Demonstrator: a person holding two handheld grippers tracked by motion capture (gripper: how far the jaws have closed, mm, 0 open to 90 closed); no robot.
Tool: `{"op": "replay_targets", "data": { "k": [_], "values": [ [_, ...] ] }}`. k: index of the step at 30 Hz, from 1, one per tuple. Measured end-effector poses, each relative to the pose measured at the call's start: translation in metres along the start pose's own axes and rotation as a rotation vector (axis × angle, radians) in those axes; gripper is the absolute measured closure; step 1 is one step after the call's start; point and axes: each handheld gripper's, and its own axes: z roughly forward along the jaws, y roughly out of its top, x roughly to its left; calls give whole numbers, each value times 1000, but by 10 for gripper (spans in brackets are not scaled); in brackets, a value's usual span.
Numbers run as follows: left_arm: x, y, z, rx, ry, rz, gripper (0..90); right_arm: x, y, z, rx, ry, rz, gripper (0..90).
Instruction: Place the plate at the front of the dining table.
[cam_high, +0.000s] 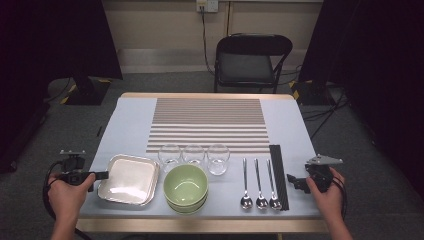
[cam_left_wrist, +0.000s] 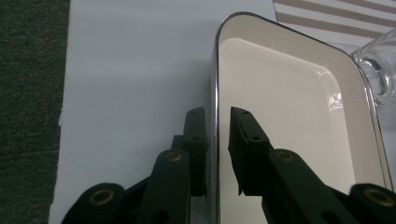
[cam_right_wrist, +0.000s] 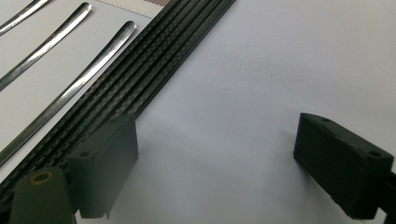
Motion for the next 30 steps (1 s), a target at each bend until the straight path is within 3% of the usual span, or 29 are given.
{"op": "replay_targets", "data": {
  "k": [19, 30],
  "values": [
    [3, 1, 5, 21, -25, 8, 838, 0, 0, 0, 0, 0, 0, 128],
    [2, 2, 3, 36, -7, 6, 884, 0, 0, 0, 0, 0, 0, 128]
  ]
}}
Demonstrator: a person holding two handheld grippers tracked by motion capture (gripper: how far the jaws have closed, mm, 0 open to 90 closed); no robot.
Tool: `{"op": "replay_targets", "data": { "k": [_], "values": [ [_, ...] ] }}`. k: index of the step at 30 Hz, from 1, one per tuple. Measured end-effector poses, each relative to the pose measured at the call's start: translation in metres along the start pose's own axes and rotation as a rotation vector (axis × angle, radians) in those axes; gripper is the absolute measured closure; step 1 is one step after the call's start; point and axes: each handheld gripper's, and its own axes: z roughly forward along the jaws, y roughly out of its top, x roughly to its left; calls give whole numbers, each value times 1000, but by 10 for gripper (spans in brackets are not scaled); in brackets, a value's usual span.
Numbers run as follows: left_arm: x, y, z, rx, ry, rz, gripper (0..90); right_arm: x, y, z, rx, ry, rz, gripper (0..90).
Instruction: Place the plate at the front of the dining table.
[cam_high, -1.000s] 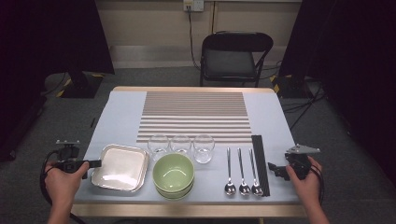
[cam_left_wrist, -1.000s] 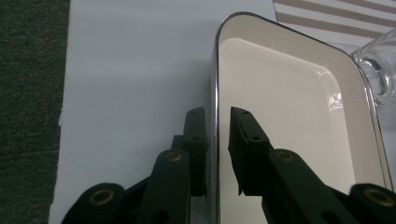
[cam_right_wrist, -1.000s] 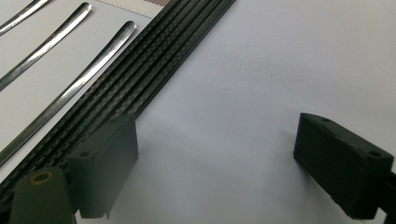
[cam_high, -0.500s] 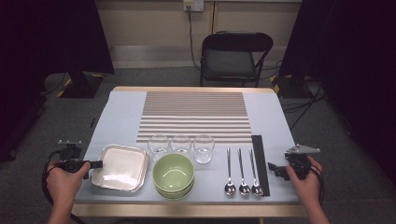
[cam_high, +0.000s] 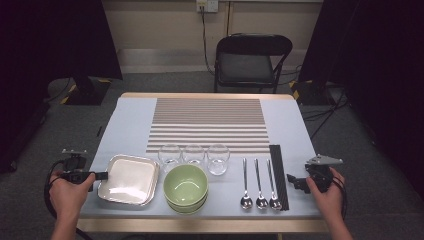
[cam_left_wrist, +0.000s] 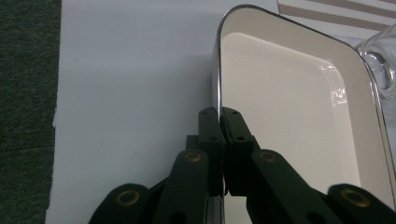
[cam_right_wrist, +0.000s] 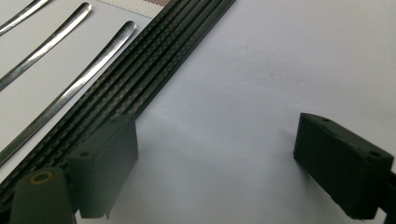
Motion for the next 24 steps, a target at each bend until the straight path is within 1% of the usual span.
{"op": "replay_targets", "data": {
  "k": [3, 10, 13, 19, 22, 24],
  "values": [
    [0, 0, 0, 13, -7, -3, 886, 0, 0, 0, 0, 0, 0, 128],
    [0, -1, -1, 11, -2, -18, 889, 0, 0, 0, 0, 0, 0, 128],
    [0, -2, -3, 6, 15, -21, 890, 0, 0, 0, 0, 0, 0, 128],
    [1, -3, -4, 2, 14, -29, 890, 0, 0, 0, 0, 0, 0, 128],
    [1, -3, -4, -1, 30, -23, 890, 0, 0, 0, 0, 0, -1, 128],
    [1, -3, -5, -8, 30, -27, 890, 0, 0, 0, 0, 0, -1, 128]
  ]
}}
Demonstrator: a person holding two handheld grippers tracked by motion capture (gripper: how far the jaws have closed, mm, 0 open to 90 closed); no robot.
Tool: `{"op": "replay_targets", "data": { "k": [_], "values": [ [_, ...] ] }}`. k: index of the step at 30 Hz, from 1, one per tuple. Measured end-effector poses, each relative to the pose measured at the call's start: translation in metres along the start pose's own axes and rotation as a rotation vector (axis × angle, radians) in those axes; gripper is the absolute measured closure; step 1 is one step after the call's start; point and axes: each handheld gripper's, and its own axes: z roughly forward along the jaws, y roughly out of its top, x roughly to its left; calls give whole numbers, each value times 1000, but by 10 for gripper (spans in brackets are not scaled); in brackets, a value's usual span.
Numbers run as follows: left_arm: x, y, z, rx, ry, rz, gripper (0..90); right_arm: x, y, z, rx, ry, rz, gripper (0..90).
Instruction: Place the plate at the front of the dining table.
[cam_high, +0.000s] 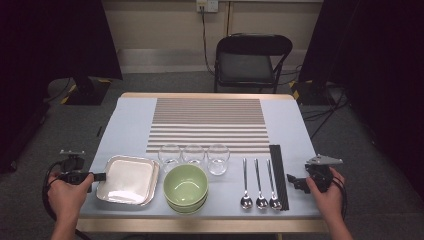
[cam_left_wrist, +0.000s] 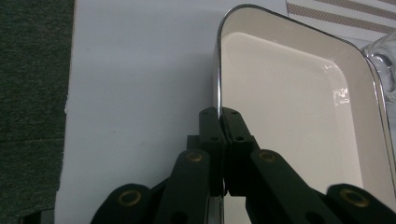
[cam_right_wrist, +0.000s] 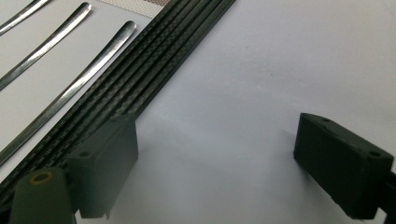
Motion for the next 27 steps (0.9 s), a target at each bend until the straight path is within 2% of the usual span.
{"op": "replay_targets", "data": {
  "k": [11, 13, 18, 27],
  "values": [
    [4, -1, -3, -11, -12, -27, 890, 0, 0, 0, 0, 0, 0, 128],
    [4, -1, -4, -18, -10, -42, 891, 0, 0, 0, 0, 2, 1, 128],
    [6, -1, -6, -29, -11, -46, 891, 0, 0, 0, 0, 0, 1, 128],
    [1, 6, -11, -40, -25, -59, 891, 0, 0, 0, 0, 0, 0, 128]
  ]
}}
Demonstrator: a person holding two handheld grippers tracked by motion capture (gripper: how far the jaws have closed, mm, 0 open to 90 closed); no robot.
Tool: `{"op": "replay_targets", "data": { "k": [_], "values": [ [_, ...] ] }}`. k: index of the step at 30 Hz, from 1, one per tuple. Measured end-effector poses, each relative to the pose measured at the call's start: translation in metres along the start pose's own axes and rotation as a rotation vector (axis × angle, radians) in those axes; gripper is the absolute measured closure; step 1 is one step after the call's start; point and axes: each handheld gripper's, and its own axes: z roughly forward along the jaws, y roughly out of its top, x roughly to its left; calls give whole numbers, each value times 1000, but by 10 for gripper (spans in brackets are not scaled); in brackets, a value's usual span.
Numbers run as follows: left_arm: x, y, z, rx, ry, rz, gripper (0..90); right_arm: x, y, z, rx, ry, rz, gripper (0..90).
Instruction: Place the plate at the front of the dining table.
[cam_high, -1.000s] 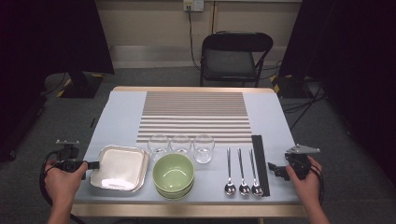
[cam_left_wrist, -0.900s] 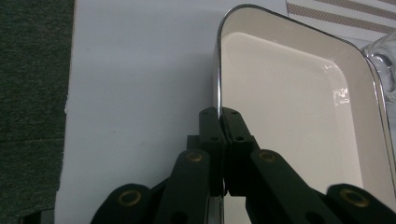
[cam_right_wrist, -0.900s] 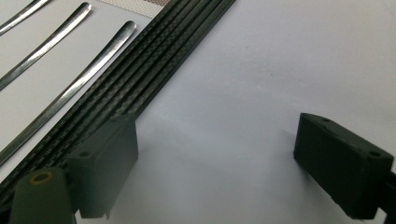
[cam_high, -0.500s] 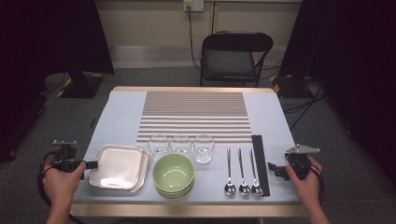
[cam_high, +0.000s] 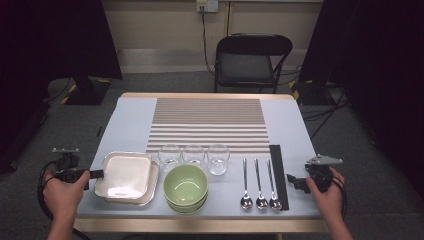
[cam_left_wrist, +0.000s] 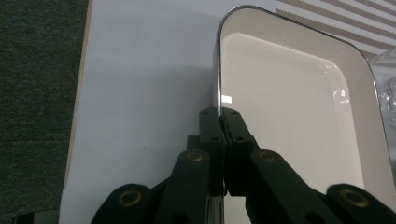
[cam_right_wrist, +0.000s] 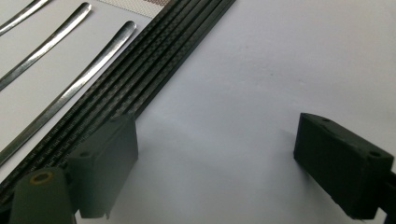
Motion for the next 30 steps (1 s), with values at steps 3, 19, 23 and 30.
{"op": "replay_targets", "data": {
  "k": [3, 19, 23, 30],
  "values": [
    [-2, 3, -2, -2, -7, -4, 892, 0, 0, 0, 0, 0, -1, 128],
    [-8, 14, -11, 9, 24, -16, 892, 0, 0, 0, 0, 0, -1, 128],
    [-10, 18, -12, 10, 34, -19, 892, 0, 0, 0, 0, 0, 0, 127],
    [-10, 24, -14, 0, 28, -35, 893, 0, 0, 0, 0, 0, 0, 128]
  ]
}}
